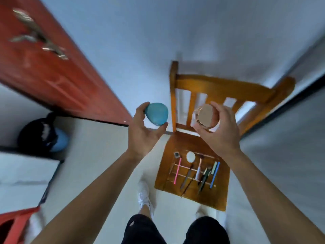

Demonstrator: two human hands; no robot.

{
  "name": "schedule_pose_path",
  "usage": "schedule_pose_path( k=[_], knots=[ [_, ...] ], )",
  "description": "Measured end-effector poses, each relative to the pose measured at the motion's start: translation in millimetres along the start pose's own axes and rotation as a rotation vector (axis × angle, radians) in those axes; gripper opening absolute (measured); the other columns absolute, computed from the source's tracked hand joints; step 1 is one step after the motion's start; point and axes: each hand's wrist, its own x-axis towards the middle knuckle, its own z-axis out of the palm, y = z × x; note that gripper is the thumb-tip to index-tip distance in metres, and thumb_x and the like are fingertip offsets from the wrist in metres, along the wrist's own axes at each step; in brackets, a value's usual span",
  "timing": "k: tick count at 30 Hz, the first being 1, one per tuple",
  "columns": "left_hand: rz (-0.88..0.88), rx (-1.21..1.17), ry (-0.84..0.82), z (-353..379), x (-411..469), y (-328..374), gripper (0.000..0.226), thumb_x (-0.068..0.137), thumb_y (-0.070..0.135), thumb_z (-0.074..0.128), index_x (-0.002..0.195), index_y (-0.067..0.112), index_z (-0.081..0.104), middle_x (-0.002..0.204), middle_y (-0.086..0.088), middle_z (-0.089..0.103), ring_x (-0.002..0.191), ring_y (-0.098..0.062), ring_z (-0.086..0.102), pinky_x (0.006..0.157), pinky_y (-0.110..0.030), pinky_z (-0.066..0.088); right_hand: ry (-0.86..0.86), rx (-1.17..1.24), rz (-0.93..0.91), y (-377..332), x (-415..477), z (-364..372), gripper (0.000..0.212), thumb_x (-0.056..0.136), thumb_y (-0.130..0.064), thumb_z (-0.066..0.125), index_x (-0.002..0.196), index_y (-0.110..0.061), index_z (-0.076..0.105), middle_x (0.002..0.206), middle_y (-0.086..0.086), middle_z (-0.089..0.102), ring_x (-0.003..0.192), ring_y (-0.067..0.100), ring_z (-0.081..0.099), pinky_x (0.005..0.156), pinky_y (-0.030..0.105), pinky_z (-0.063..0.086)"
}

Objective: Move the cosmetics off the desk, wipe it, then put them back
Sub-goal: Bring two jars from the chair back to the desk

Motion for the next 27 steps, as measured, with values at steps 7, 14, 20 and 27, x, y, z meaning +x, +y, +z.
schedule_pose_path(
  k=[7, 14, 20, 27],
  knots=[
    [-0.222, 0.089, 0.494, -151.3, -87.7, 45.0, 0.072, 0.069, 0.038, 0.087, 0.129, 0.037, 0.047, 0.112, 0.037, 0.054, 0.103, -0.006, 0.06, 0.089, -0.02, 0.049, -0.18, 0.196, -0.475, -166.7, 18.1, -15.0, 0.08, 0.069, -0.036, 0.091, 0.136, -0.018, 0.052, 0.12, 0.002, 0.057, 0.108, 0.016, 0.053, 0.087, 0.036, 0.052],
    [-0.412, 0.2, 0.894, -328.6, -234.4, 26.8, 0.074, 0.068, 0.036, 0.087, 0.13, 0.038, 0.047, 0.116, 0.018, 0.058, 0.101, -0.011, 0.059, 0.087, -0.03, 0.048, -0.455, 0.338, -0.852, -345.6, -76.4, 60.8, 0.077, 0.069, -0.034, 0.09, 0.135, -0.016, 0.055, 0.112, -0.006, 0.057, 0.109, 0.015, 0.056, 0.094, 0.042, 0.049],
    [-0.543, 0.263, 1.008, -423.5, -343.5, -11.1, 0.076, 0.065, 0.041, 0.088, 0.129, 0.04, 0.046, 0.112, 0.016, 0.062, 0.102, -0.011, 0.061, 0.086, -0.034, 0.051, -0.578, 0.425, -0.973, -459.4, -176.7, 133.6, 0.079, 0.067, -0.041, 0.088, 0.136, -0.02, 0.055, 0.114, -0.008, 0.057, 0.109, 0.012, 0.056, 0.096, 0.037, 0.049],
    [-0.682, 0.331, 1.138, -546.3, -479.6, -70.1, 0.08, 0.064, 0.042, 0.089, 0.132, 0.037, 0.047, 0.113, 0.011, 0.062, 0.106, -0.013, 0.06, 0.087, -0.04, 0.055, -0.786, 0.478, -1.094, -591.7, -324.8, 223.7, 0.081, 0.069, -0.045, 0.088, 0.138, -0.023, 0.053, 0.118, -0.009, 0.054, 0.107, 0.007, 0.054, 0.096, 0.031, 0.048]
  ],
)
